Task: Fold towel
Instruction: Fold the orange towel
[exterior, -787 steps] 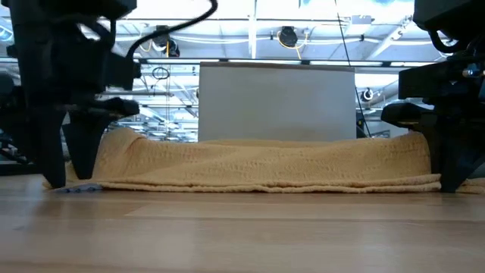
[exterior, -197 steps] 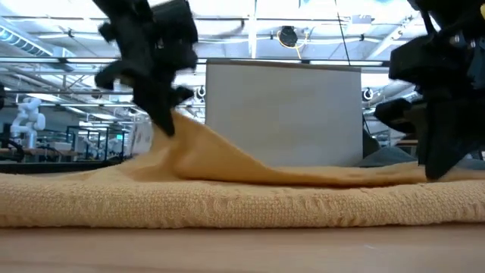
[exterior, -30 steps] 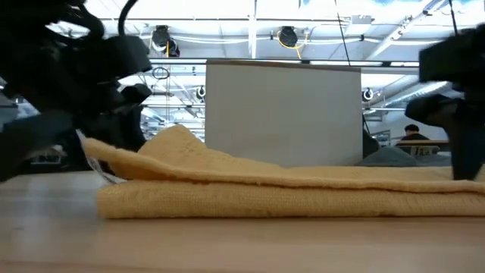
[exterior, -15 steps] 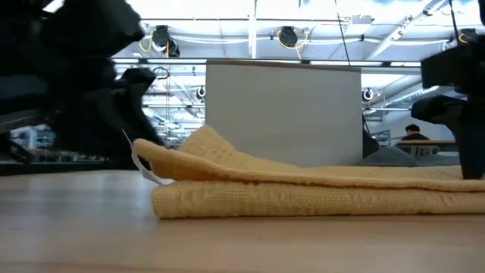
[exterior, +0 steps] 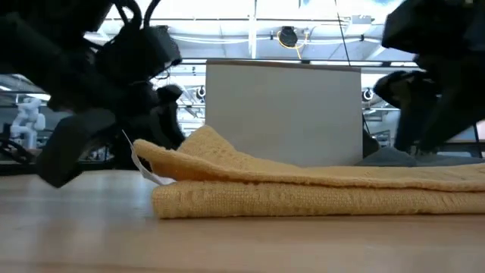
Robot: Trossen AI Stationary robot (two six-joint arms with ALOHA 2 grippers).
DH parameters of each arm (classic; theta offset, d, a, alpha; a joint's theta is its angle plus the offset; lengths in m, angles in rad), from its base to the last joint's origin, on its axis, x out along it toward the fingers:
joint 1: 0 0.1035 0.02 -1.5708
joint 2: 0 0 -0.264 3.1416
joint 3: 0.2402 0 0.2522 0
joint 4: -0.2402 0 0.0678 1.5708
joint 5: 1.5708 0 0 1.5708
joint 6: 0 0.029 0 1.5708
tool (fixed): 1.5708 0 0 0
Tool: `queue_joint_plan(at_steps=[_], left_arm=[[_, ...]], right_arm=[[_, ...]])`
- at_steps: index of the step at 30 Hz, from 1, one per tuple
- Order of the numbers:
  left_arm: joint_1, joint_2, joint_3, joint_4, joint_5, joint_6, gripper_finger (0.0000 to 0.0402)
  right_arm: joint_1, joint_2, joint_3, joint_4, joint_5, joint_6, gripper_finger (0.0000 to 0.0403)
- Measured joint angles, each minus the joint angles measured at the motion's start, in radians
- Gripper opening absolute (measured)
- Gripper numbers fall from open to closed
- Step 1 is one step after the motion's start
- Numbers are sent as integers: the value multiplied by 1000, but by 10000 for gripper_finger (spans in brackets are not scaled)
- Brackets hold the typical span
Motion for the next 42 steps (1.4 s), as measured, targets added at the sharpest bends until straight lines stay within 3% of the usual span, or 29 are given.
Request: queue_joint_plan(at_steps=[3,8,15,20,25,33,42], left_arm=[[-2,0,0,52,14,32,87],[-6,0,0,76,44,53,87],[-9,0,0,78,258,27,87],[-13,0,0,157,263,55,87],[-27,0,0,207,263,93,87],[-47,0,1,379,248,215,87],[-46,-1,1,402,138,217,87]], right_arm=[[-28,0,0,76,-1,-42,144],[-90,32,1,346,-5,-162,144],[-165,144,2,569,-70,-217,144],[-200,248,2,667,-159,-198,144],[-202,306,2,701,-169,-187,144],[-202,304,2,813,-182,-226,144],[-209,305,2,863,-193,-245,144]])
